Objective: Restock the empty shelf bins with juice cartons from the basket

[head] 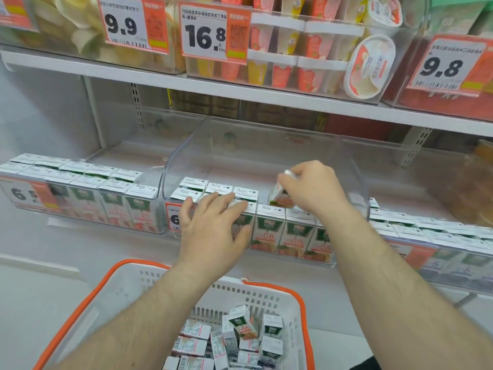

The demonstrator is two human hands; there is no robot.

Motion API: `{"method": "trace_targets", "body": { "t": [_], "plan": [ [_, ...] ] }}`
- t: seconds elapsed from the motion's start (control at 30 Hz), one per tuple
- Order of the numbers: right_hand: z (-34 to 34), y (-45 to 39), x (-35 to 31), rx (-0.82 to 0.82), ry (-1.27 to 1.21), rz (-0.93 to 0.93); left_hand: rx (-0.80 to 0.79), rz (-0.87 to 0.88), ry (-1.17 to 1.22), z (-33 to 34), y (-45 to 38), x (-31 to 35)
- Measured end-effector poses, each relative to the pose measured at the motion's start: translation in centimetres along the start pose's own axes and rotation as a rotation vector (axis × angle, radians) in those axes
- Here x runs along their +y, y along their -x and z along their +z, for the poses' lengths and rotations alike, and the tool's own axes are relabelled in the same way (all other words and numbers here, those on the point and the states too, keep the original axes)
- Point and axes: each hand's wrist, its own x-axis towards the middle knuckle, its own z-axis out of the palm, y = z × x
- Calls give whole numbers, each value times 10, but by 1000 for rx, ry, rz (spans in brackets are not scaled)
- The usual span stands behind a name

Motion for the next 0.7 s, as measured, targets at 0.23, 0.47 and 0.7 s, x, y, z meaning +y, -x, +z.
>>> {"method": "trace_targets", "body": {
  "t": [0.23, 0.47, 0.7],
  "plan": [
    [21, -12, -12, -243, 112, 22, 87, 2, 21, 10, 0, -3],
    [25, -18, -19, -342, 161, 52, 99, -2, 73, 11, -1, -4],
    [23, -19, -15, -379, 106, 72, 22, -8, 69, 2, 0, 0]
  ]
}}
